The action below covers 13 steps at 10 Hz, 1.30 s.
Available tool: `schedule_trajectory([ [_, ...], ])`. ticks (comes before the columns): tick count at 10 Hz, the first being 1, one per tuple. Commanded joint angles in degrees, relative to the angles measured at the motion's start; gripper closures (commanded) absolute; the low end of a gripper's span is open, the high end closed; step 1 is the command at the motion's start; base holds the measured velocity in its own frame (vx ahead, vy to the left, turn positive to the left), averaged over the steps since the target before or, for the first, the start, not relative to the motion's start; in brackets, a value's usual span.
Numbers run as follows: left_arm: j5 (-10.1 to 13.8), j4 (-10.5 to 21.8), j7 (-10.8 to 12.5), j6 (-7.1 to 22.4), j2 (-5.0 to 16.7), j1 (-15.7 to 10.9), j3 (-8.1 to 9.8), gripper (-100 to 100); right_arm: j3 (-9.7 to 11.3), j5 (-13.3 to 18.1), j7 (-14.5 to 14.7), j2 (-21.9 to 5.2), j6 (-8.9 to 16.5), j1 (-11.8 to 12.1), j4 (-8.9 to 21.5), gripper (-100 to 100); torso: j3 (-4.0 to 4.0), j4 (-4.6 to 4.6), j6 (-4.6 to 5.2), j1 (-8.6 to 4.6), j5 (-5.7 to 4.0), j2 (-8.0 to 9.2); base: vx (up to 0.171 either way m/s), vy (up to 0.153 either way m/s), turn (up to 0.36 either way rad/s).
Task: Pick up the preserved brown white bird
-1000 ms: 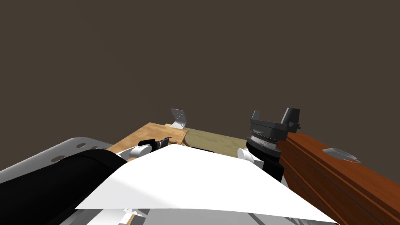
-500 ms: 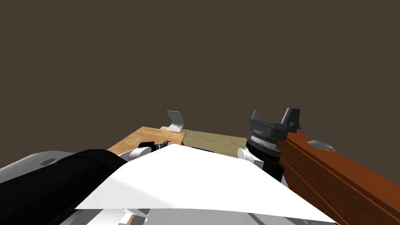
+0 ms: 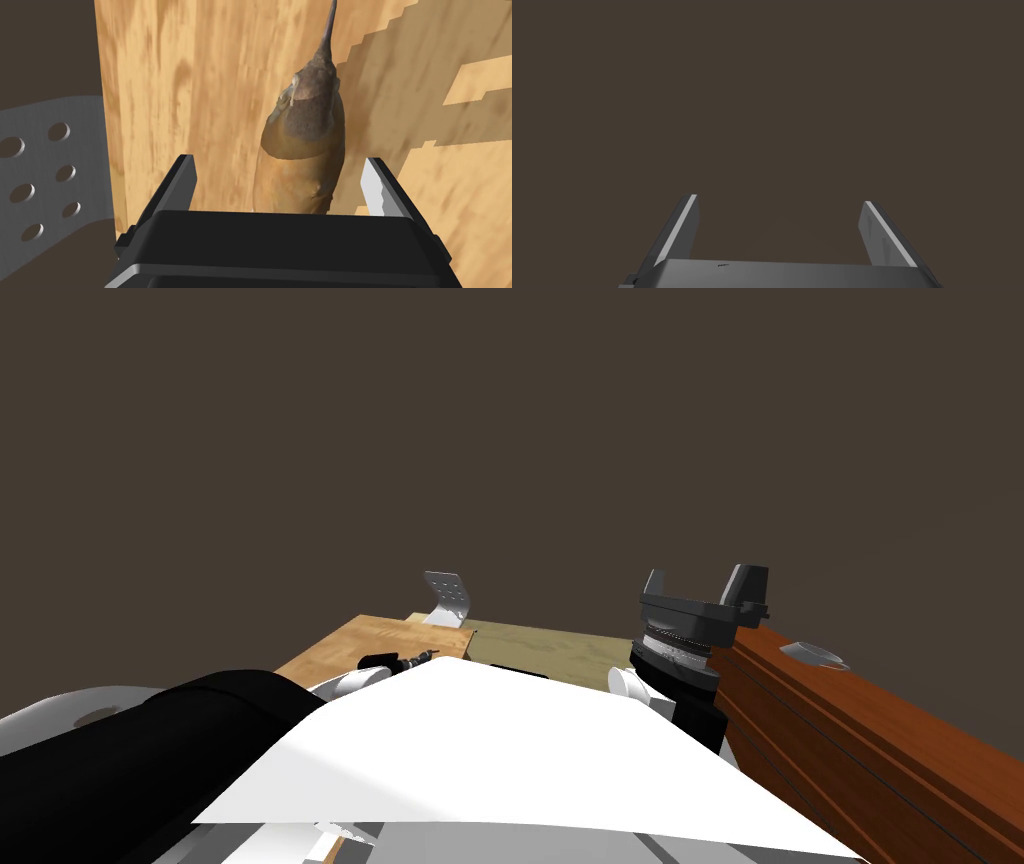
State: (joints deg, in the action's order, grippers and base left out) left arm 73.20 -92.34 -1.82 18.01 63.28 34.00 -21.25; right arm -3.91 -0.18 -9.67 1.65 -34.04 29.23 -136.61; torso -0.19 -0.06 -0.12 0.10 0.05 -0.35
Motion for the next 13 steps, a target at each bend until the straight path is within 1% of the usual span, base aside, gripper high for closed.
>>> schedule_trajectory([
  [1, -1.11, 1.25, -0.23, -0.18, -1.75, -0.66, -0.38, -100, 0.0, 0.0, 0.0, 0.0, 0.0, 0.0, 0.0, 0, 0.0, 0.0, 0.0, 0.0, 0.0, 0.0, 0.001, 0.014, -0.034],
  [2, -0.8, 0.72, -0.05, -0.03, -1.09, -0.44, -0.19, -100, 0.0, 0.0, 0.0, 0.0, 0.0, 0.0, 0.0, 0, 0.01, 0.0, 0.0, -0.01, 0.0, 0.01, 0.001, 0.006, -0.007],
  [3, -0.91, 0.8, -0.04, -0.04, -1.2, -0.48, -0.21, 100, 0.0, 0.0, 0.0, 0.0, 0.0, 0.0, 0.0, 0, 0.01, 0.0, -0.01, -0.04, -0.02, 0.01, 0.0, 0.0, 0.0],
  [7, -0.9, 0.79, -0.05, -0.05, -1.19, -0.47, -0.21, 100, 0.0, 0.0, 0.0, 0.0, 0.0, 0.0, 0.0, 0, -0.01, 0.0, 0.0, -0.06, -0.02, -0.01, 0.0, 0.0, 0.0],
  [8, -0.9, 0.79, -0.05, -0.05, -1.19, -0.47, -0.22, 0, 0.0, 0.0, 0.0, 0.0, 0.0, 0.0, 0.0, 0, 0.0, 0.0, 0.0, -0.06, -0.03, 0.0, 0.0, 0.0, 0.0],
  [9, 0.46, -0.35, -0.07, 0.09, 0.63, 0.13, 0.03, 100, 0.0, 0.0, 0.0, 0.0, 0.0, 0.0, 0.0, 0, 0.0, 0.0, 0.0, -0.07, -0.03, 0.0, -0.002, -0.011, 0.051],
  [10, 1.09, -0.99, -0.01, 0.2, 1.58, 0.45, 0.2, 100, 0.0, 0.0, 0.0, 0.0, 0.0, 0.0, 0.0, 0, 0.01, 0.0, -0.03, -0.11, -0.07, 0.02, -0.003, -0.018, 0.076],
  [11, 2.03, -1.94, 0.09, 0.37, 3.01, 0.92, 0.44, 100, 0.0, 0.0, 0.0, 0.0, 0.0, 0.0, 0.0, 0, 0.01, 0.0, -0.04, -0.15, -0.07, 0.02, -0.005, -0.021, 0.047],
  [12, 1.46, -1.49, 0.18, 0.39, 2.33, 0.62, 0.42, 100, 0.0, 0.0, 0.0, 0.0, 0.0, 0.0, 0.0, 0, 0.01, 0.0, -0.03, -0.17, -0.08, 0.02, -0.003, -0.009, 0.009],
  [13, 1.6, -1.58, 0.17, 0.43, 2.48, 0.65, 0.45, 0, 0.0, 0.0, 0.0, 0.0, 0.0, 0.0, 0.0, 0, 0.0, 0.0, -0.01, -0.14, -0.05, 0.01, 0.0, 0.0, 0.0],
])
